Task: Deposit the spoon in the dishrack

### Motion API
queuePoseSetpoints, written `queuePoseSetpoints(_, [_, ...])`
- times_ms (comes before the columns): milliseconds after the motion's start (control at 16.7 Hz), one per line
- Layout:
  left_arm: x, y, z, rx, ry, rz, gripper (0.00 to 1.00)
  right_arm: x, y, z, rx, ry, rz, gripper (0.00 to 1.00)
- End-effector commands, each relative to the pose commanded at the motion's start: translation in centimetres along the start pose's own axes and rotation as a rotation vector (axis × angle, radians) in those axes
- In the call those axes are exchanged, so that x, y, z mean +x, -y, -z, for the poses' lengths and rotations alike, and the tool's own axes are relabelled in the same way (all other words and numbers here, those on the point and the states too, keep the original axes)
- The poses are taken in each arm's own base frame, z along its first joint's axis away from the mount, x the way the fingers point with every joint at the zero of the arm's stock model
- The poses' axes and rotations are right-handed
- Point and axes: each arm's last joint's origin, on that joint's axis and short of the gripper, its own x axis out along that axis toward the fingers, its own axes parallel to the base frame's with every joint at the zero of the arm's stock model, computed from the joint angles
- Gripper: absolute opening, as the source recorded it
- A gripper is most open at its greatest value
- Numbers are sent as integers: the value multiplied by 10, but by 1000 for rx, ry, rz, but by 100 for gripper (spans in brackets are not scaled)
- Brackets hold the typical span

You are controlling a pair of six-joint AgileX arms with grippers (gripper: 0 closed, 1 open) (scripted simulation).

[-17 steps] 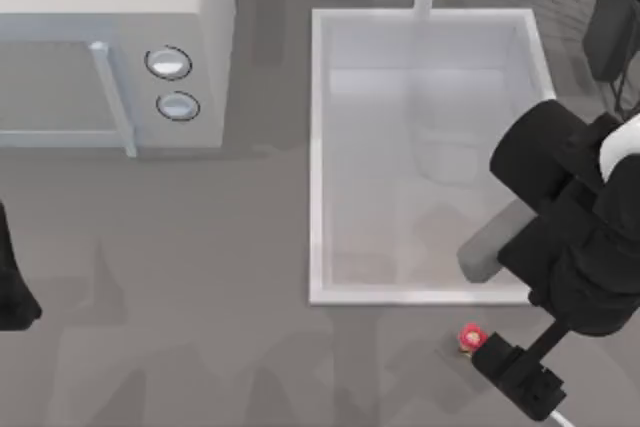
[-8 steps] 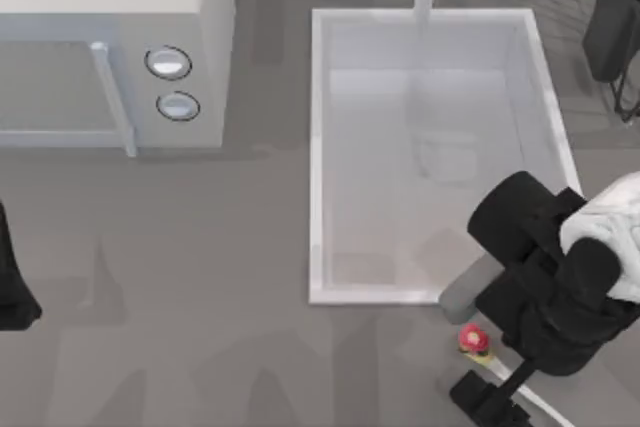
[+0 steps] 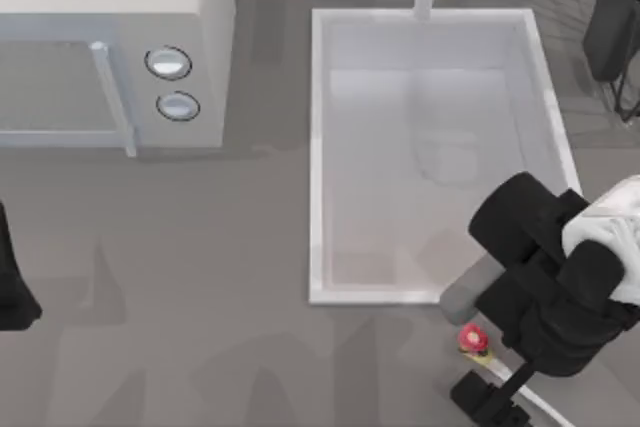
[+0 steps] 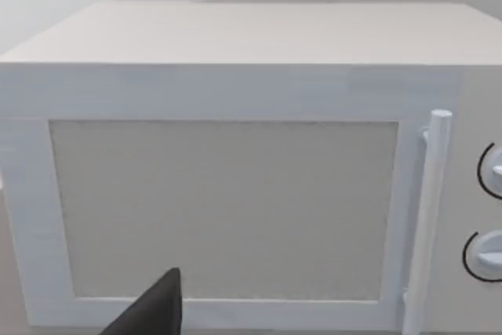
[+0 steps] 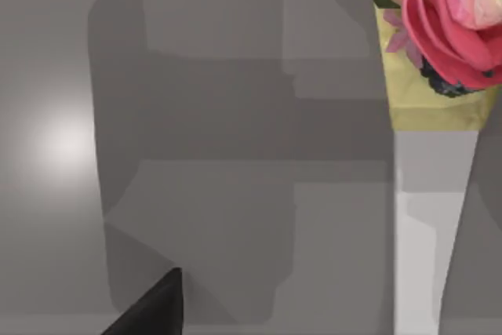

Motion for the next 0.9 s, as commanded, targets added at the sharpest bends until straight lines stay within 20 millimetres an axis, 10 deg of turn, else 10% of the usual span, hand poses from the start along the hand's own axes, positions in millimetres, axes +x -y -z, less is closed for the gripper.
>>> queuePoseSetpoints(660, [0,0,0,0,0,0,100,0,0,0,0,0,0,2])
queuePoseSetpoints(900, [0,0,0,0,0,0,100,0,0,0,0,0,0,0])
